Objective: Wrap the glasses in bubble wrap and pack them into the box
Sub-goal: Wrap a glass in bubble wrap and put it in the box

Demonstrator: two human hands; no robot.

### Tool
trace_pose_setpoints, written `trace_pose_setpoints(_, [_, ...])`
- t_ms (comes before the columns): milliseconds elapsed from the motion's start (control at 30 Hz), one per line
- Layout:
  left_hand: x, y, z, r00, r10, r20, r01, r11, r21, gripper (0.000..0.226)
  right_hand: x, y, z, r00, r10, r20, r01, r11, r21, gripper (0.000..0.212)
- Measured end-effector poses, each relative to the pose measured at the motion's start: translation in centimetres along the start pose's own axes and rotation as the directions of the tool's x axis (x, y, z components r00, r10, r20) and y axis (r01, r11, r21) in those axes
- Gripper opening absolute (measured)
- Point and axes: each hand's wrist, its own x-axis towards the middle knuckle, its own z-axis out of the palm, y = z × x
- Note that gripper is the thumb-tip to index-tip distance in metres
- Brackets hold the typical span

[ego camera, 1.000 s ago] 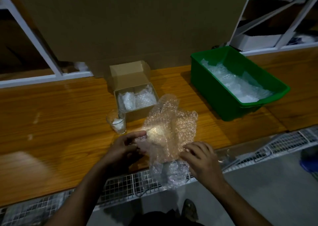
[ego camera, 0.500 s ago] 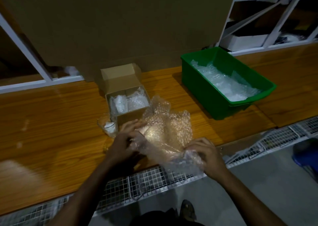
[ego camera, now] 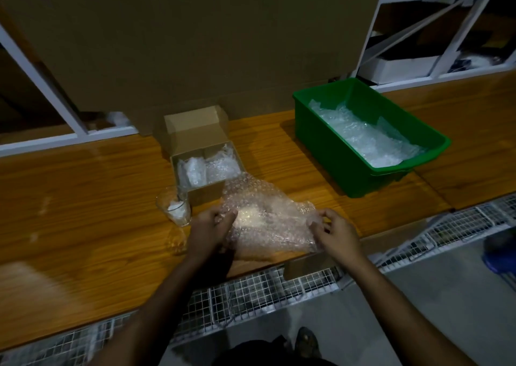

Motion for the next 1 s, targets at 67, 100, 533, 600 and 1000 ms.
trace_pose_setpoints(67, [0.3,-0.2,0.3,1.0,-0.009,-0.017,0.009,0.999,0.041,0.015,0.2,-0.3,0.1,0.998,0.026,-0.059,-0.029,0.999,-0.044,0.02])
trace_pose_setpoints(100, [0.4,-0.5,0.4,1.0,-0.005,-0.019,0.006,0.997,0.076,0.02,0.2,-0.6,0.2,0.997,0.036,-0.069,-0.041,0.997,-0.071,0.028])
trace_pose_setpoints(533, [-1.4,0.5,-0.2,0.997,0.066,-0.039,-0.05,0.942,0.332,0.063,-0.5,-0.2,0.7,0.974,0.122,-0.19,-0.173,0.945,-0.277,0.028])
trace_pose_setpoints(600, [-1.4,-0.1,-0.5,0.985,0.17,-0.026,-0.151,0.928,0.339,0.063,-1.4,-0.7,0.5,0.973,-0.049,-0.225,-0.031,0.94,-0.339,0.02])
trace_pose_setpoints(1000, [-3.8,-2.1,-1.4,0.757,0.455,0.469,-0.651,0.591,0.477,0.078,-4.6,-0.1,0.7,0.818,-0.554,0.157,0.521,0.596,-0.611,0.03])
